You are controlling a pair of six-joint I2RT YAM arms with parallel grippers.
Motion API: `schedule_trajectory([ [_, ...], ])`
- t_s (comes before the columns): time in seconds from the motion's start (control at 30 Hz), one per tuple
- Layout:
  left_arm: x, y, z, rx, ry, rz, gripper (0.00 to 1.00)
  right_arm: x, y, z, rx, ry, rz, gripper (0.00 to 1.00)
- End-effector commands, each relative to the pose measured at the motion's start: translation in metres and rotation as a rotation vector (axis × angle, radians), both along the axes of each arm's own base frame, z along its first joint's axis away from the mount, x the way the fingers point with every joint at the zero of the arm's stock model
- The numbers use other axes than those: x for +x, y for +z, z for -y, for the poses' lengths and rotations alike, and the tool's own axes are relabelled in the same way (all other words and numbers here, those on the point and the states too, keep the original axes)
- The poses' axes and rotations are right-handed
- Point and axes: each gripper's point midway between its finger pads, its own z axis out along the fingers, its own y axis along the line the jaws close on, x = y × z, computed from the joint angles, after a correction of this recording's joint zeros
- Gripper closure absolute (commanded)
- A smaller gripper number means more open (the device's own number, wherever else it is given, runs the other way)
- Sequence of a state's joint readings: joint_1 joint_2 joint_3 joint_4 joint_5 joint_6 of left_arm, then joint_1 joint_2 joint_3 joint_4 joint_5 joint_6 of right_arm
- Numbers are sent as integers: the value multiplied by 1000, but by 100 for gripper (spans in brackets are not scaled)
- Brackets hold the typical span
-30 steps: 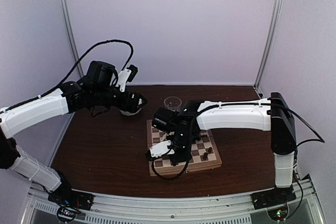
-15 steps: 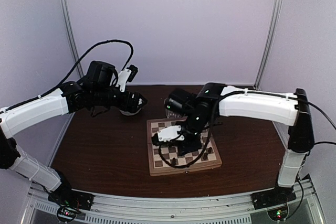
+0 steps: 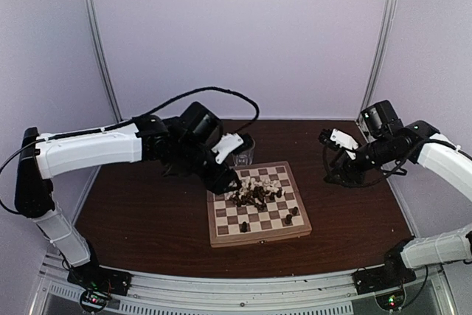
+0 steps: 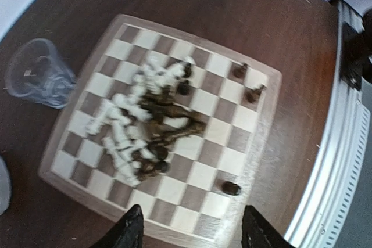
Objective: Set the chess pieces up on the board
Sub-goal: Adjust the bishop at f8.
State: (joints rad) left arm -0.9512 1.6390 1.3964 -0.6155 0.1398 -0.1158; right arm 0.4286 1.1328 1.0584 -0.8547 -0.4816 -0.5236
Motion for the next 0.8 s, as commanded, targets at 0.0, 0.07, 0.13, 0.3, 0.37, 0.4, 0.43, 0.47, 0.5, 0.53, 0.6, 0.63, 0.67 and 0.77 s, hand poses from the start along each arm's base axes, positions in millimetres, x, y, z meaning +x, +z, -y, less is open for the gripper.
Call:
schedule_trajectory([
  [0.0,-31,-41,6,116,-56,-130,43,11,14,12,170,-87,64,38],
  [0.07,-45,-58,13,134,-92,-185,45,14,8,21,156,-113,87,38],
  [0.13,-58,-70,21,151,-129,-217,46,16,2,27,129,-131,99,38],
  [0.3,-70,-85,32,186,-145,-218,47,13,-1,24,141,-111,88,37],
  [0.37,-69,-90,34,195,-136,-218,49,14,-2,23,141,-107,85,37],
  [0.4,-68,-92,33,200,-131,-218,49,14,-3,23,139,-105,84,37],
  [0.43,-68,-94,34,203,-130,-215,49,13,-3,23,139,-105,83,37],
  [0.47,-67,-95,34,209,-126,-211,50,13,-4,23,137,-104,86,37],
  [0.5,-66,-96,34,211,-125,-210,51,12,-4,24,137,-103,86,37],
  [0.53,-65,-97,34,214,-124,-207,51,12,-4,24,136,-102,86,37],
  [0.6,-64,-99,36,217,-127,-208,53,12,-4,24,134,-103,89,37],
  [0.63,-65,-100,36,219,-130,-209,54,12,-5,24,133,-103,87,37],
  [0.67,-64,-101,37,221,-130,-209,56,12,-5,25,132,-103,88,37],
  [0.77,-62,-104,38,230,-127,-201,61,12,-6,25,131,-102,90,37],
])
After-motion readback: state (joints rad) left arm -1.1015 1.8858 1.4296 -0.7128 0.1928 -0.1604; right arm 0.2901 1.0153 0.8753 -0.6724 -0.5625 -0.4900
